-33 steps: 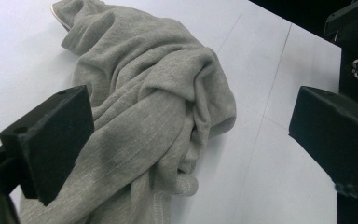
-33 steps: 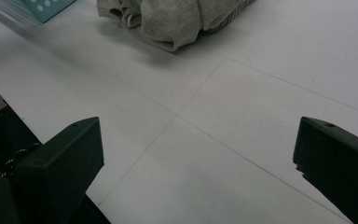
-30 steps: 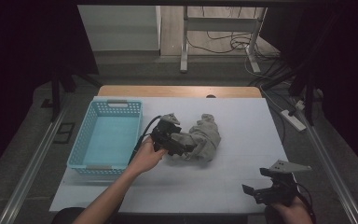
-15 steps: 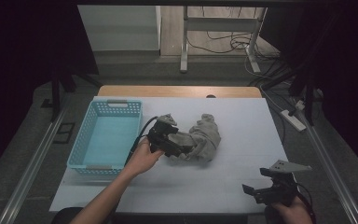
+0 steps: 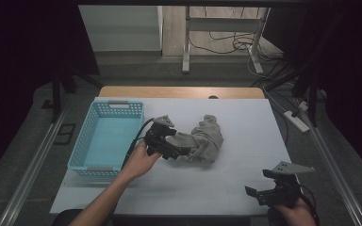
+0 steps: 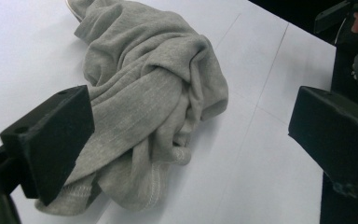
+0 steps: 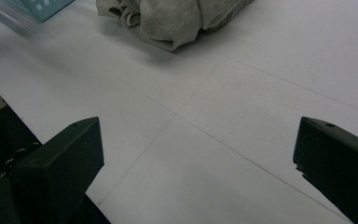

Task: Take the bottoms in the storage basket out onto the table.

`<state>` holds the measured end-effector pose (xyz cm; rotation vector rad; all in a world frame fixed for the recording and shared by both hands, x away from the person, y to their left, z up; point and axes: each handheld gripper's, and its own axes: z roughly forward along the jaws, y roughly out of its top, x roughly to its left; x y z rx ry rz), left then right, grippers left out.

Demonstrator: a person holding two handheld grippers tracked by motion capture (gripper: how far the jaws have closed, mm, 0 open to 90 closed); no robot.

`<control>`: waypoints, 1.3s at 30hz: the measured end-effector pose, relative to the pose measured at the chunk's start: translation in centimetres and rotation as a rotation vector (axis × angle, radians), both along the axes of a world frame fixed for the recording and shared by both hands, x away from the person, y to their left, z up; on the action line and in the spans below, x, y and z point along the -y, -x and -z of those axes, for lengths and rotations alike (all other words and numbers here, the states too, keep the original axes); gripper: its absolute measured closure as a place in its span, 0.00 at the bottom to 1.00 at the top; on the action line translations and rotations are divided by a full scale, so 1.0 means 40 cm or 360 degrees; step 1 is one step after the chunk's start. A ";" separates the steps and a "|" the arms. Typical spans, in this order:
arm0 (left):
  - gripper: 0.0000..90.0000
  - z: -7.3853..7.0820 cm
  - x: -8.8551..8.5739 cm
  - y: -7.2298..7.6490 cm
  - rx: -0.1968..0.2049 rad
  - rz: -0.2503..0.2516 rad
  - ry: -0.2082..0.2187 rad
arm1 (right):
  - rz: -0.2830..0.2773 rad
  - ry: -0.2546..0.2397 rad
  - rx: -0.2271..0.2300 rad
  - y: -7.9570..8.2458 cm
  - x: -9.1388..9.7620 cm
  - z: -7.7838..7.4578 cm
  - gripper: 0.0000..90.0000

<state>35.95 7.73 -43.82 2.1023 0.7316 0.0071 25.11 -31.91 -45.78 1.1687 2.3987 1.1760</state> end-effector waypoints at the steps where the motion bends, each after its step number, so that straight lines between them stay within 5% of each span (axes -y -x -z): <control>1: 0.02 -0.001 -0.003 0.001 -0.0001 0.0000 0.0001 | -0.0001 0.0000 0.0000 0.000 0.000 0.000 0.02; 16: 0.03 0.002 -0.033 0.017 -0.0018 0.0030 -0.0008 | 0.0000 0.0002 -0.0002 -0.001 -0.001 0.001 0.02; 21: 0.03 0.004 -0.048 0.022 -0.0035 0.0040 0.0045 | 0.0000 0.0002 -0.0003 -0.001 -0.001 0.001 0.02; 39: 0.02 0.015 -0.066 0.048 -0.0001 0.0014 0.0028 | 0.0001 0.0007 -0.0006 -0.001 -0.002 0.001 0.02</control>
